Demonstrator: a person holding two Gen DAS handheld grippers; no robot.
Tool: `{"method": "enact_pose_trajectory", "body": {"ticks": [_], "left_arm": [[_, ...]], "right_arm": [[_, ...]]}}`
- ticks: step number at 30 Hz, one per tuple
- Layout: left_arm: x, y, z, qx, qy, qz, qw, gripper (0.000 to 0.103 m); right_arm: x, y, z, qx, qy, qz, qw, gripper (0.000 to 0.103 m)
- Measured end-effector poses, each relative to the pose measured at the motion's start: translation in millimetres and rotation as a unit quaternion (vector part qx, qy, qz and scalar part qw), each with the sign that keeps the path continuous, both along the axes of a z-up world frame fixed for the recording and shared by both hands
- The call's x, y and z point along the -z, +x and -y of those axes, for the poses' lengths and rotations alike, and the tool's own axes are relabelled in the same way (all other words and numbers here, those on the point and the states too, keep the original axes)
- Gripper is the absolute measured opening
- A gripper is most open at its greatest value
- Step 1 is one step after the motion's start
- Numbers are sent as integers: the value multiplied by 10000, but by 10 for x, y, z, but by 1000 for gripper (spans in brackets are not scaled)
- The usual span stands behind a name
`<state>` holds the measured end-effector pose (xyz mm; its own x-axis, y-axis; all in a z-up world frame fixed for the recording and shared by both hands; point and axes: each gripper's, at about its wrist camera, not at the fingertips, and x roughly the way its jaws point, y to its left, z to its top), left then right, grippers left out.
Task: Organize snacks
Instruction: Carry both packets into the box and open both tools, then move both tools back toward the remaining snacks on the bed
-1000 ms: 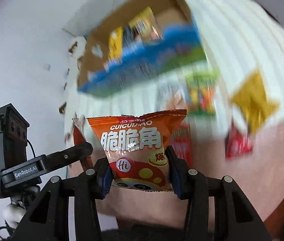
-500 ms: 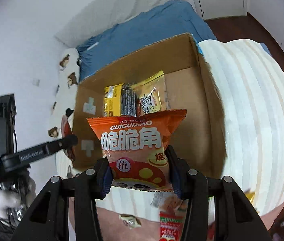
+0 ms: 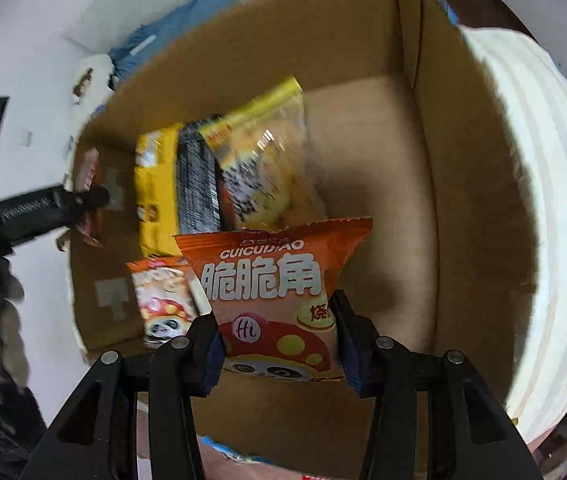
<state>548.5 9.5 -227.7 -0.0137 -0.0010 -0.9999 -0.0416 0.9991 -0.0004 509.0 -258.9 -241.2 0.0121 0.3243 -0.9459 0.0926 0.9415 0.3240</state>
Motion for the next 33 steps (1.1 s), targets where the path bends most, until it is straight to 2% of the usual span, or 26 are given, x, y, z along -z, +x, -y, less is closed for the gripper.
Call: {"method": "enact_pose_trajectory", "body": {"ticks": [1, 3, 4, 7, 14, 18, 26, 33], "left_arm": [[41, 18, -4, 16, 77, -76, 9999, 57], [84, 30, -12, 38, 33, -119, 9999, 67], [84, 37, -3, 48, -17, -96, 9999, 77], [85, 26, 29, 83, -98, -40, 9999, 86], [6, -33, -4, 34, -154, 45, 9999, 87], [-116, -139, -3, 16, -167, 226, 9996, 87], [-539, -604, 102, 129, -190, 922, 9955, 87], [-881, -1073, 192, 237, -173, 1427, 9893, 87]], "right_arm": [[50, -10, -22, -21, -88, -125, 9999, 54], [81, -57, -15, -18, -143, -270, 9995, 86], [109, -58, -32, -98, -124, -272, 9995, 86], [128, -73, -113, -277, -266, -304, 9988, 94], [12, -101, -238, -362, -350, -132, 9986, 95], [-97, -121, -225, -389, -453, 8, 9982, 96], [-354, -231, -147, -314, -569, 264, 9975, 96], [-718, -437, -108, -297, -725, 732, 9942, 96]]}}
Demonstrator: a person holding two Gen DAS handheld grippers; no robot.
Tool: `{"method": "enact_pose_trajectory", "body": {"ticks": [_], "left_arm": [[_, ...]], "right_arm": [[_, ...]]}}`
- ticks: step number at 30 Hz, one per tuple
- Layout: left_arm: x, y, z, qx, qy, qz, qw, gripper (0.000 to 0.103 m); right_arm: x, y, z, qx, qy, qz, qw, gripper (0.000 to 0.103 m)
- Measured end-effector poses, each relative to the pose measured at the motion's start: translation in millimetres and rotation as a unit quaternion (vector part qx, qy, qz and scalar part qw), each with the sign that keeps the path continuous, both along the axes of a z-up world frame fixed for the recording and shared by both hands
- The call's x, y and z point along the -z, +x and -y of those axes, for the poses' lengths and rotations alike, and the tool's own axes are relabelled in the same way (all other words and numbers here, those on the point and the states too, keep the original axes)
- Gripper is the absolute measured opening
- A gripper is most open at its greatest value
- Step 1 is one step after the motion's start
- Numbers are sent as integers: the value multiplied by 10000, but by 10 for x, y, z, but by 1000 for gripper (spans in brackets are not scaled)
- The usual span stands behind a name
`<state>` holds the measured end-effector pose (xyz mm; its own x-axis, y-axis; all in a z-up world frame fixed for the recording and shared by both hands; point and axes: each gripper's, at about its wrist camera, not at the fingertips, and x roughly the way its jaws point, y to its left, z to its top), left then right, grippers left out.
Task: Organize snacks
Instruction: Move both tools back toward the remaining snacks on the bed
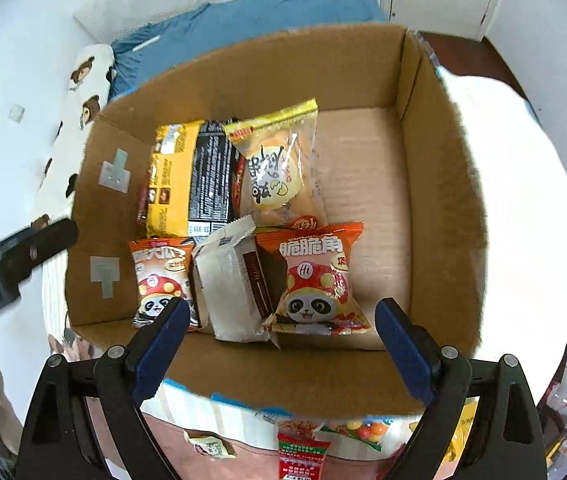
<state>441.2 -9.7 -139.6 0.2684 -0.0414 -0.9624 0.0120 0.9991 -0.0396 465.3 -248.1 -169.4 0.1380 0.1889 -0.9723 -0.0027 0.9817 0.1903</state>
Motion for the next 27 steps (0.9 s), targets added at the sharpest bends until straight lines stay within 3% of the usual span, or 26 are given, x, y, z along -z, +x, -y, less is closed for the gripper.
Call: {"method": "enact_pose_trajectory", "body": {"ticks": [11, 19, 23, 27], "left_arm": [[-562, -807, 10, 11, 148, 939, 9955, 87], [-853, -1417, -33, -1, 90, 1449, 9894, 87], [-832, -1689, -60, -124, 224, 1649, 9860, 87], [-555, -1932, -125, -293, 34, 1305, 9910, 87]], "right_arm": [[-616, -631, 30, -10, -214, 903, 9957, 96], [-1086, -1193, 132, 100, -24, 1518, 9884, 96], [-1174, -1495, 176, 210, 166, 1659, 9858, 96], [-1064, -1800, 234, 229, 428, 1523, 9871, 96]]}}
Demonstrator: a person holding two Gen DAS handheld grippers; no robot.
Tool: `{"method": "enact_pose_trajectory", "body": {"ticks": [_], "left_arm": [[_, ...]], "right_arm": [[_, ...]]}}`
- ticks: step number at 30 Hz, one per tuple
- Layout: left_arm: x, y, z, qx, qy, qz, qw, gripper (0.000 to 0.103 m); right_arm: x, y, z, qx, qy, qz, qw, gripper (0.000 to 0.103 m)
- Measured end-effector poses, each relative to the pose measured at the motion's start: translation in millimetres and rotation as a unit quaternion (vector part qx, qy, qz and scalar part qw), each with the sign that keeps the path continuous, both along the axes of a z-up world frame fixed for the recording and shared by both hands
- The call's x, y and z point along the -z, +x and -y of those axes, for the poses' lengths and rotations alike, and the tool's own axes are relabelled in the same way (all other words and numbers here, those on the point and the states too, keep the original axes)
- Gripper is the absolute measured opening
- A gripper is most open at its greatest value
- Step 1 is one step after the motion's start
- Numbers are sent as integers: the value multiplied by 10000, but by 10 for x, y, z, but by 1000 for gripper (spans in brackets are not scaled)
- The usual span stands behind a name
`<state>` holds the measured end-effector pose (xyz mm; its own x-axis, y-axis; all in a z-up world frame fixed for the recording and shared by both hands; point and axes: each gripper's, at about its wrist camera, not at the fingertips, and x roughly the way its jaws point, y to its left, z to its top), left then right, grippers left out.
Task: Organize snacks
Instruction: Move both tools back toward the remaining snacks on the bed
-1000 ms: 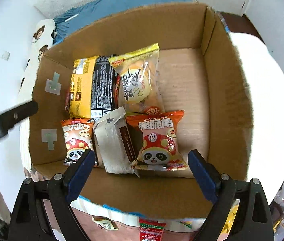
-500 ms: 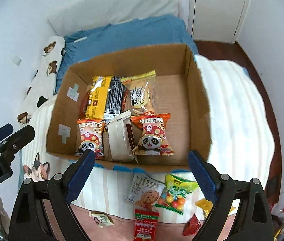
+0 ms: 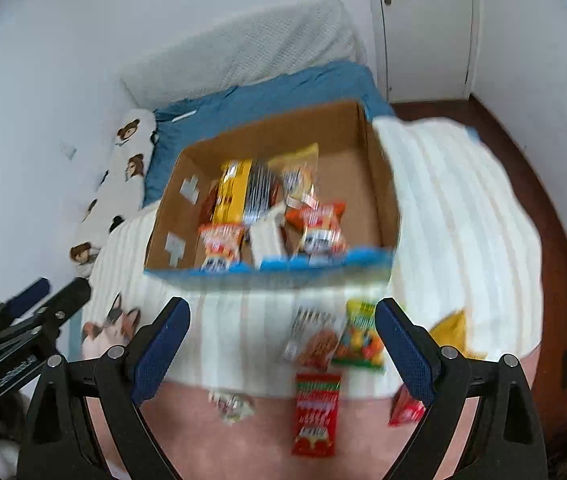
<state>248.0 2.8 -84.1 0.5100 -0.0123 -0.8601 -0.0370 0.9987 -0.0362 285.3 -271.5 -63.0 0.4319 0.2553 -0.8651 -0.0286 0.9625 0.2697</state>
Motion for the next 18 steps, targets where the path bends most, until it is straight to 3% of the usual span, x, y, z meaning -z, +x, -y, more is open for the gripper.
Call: {"method": "enact_pose_trajectory", "body": {"ticks": [4, 8, 11, 14, 18], "left_arm": [[545, -234, -21, -233, -139, -698, 9972, 87], [1377, -443, -66, -523, -704, -1770, 9803, 87], [1812, -526, -43, -628, -955, -2286, 9668, 87], [1904, -521, 3, -685, -1066, -2388, 9628, 87], [1792, -334, 148, -532, -914, -2204, 9697, 87]], "right_arm": [[401, -361, 72, 21, 351, -309, 9989, 96], [1081, -652, 137, 274, 522, -959, 9936, 96], [1471, -756, 167, 402, 514, -1307, 9893, 95], [1713, -782, 218, 581, 584, -1514, 9850, 95], [1885, -710, 267, 703, 502, -1622, 9830, 96]]}}
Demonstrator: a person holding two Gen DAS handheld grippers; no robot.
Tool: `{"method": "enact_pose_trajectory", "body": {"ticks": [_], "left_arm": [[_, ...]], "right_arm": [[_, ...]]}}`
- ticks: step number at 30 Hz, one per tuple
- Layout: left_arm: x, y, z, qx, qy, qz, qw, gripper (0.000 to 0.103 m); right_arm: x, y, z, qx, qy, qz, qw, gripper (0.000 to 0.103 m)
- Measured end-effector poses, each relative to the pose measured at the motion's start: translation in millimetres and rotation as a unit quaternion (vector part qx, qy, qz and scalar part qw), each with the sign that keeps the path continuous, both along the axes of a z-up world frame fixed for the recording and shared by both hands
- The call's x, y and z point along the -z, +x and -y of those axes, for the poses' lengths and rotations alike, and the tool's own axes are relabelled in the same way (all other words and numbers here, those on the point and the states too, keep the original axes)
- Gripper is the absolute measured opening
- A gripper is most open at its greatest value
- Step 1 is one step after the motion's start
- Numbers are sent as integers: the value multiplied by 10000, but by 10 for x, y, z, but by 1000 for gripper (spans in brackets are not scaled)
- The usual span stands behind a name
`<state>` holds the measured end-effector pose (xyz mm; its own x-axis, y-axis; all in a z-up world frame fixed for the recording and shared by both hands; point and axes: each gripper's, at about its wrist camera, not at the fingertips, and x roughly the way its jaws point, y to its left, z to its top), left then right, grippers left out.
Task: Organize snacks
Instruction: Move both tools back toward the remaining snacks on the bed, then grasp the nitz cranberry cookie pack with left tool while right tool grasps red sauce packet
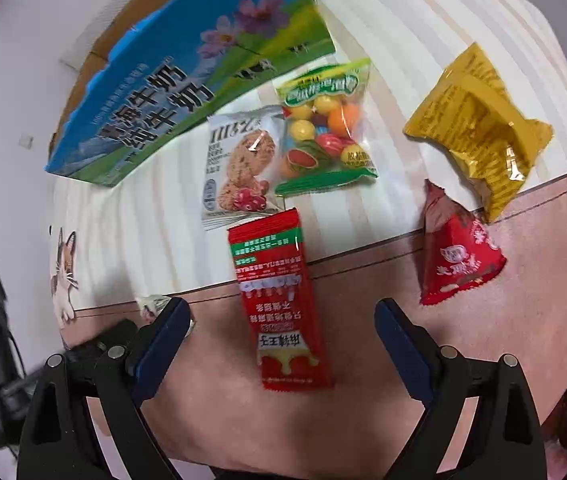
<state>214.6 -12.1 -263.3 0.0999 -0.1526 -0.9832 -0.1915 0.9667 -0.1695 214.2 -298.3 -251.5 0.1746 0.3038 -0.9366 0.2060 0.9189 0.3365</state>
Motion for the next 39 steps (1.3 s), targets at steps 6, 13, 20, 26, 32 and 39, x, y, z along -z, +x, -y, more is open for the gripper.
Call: {"method": "enact_pose_trajectory", "body": {"ticks": [6, 13, 20, 26, 32, 39], "left_arm": [[-156, 205, 192, 350, 479, 185, 9981, 87], [-144, 468, 622, 743, 164, 97, 9971, 87], [47, 1101, 1345, 1326, -196, -88, 9909, 87], [284, 1441, 1766, 1889, 317, -114, 9814, 77], [210, 1156, 1526, 1612, 363, 10, 9862, 58], [298, 256, 1073, 995, 216, -483, 9936, 57]], "right_arm": [[489, 90, -337, -258, -119, -424, 9987, 95], [490, -53, -194, -437, -617, -196, 9969, 51], [390, -189, 349, 263, -429, -194, 9985, 52], [444, -202, 499, 449, -106, -336, 9984, 54], [490, -95, 443, 157, -280, -371, 9988, 54], [564, -292, 123, -467, -275, -517, 9972, 54]]}}
